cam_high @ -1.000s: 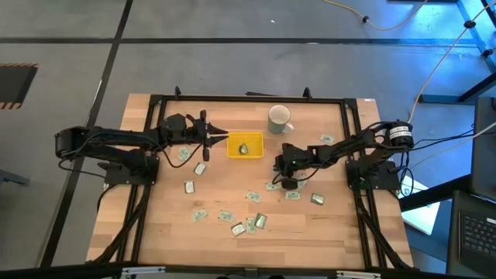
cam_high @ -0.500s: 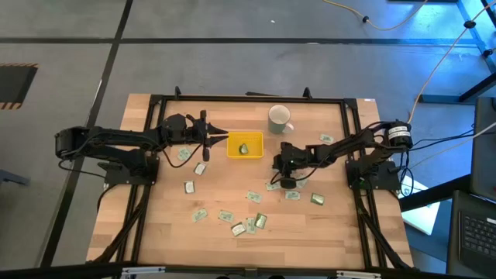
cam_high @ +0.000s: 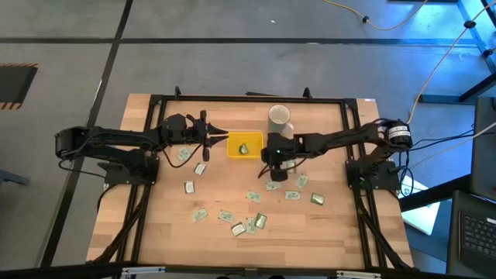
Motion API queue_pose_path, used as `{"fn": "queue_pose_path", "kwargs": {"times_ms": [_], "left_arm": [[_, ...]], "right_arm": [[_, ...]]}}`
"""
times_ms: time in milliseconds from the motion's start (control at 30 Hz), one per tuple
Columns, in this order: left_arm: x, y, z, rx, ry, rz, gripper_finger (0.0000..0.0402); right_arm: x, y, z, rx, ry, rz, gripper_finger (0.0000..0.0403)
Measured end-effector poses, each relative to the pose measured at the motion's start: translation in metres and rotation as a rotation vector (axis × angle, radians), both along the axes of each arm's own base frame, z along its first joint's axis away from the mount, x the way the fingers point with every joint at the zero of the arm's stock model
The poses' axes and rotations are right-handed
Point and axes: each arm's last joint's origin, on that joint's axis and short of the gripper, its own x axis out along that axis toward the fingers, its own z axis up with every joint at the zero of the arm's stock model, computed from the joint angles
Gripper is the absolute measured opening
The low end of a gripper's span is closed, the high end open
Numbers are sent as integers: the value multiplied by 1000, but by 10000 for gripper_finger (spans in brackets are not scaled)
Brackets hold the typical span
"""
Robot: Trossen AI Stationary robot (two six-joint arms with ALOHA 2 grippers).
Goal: Pick and place Stevia / Truvia into bins
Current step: Put the middle right stevia tea packet into the yellow bin
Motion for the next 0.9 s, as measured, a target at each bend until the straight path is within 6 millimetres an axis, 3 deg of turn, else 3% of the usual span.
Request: {"fn": "queue_pose_path", "kwargs": {"times_ms": [300, 533, 733, 900], "left_arm": [[0, 0, -2, -7, 21, 0, 65], [0, 0, -3, -11, 32, 0, 65], [0, 0, -3, -10, 31, 0, 65], [0, 0, -3, -10, 29, 0, 65]], "right_arm": [[20, -22, 30, -122, -229, 36, 16], [14, -36, 19, -131, -271, -9, 16], [10, -35, 10, -130, -305, -11, 16], [19, -37, 0, -106, -374, -48, 17]]}}
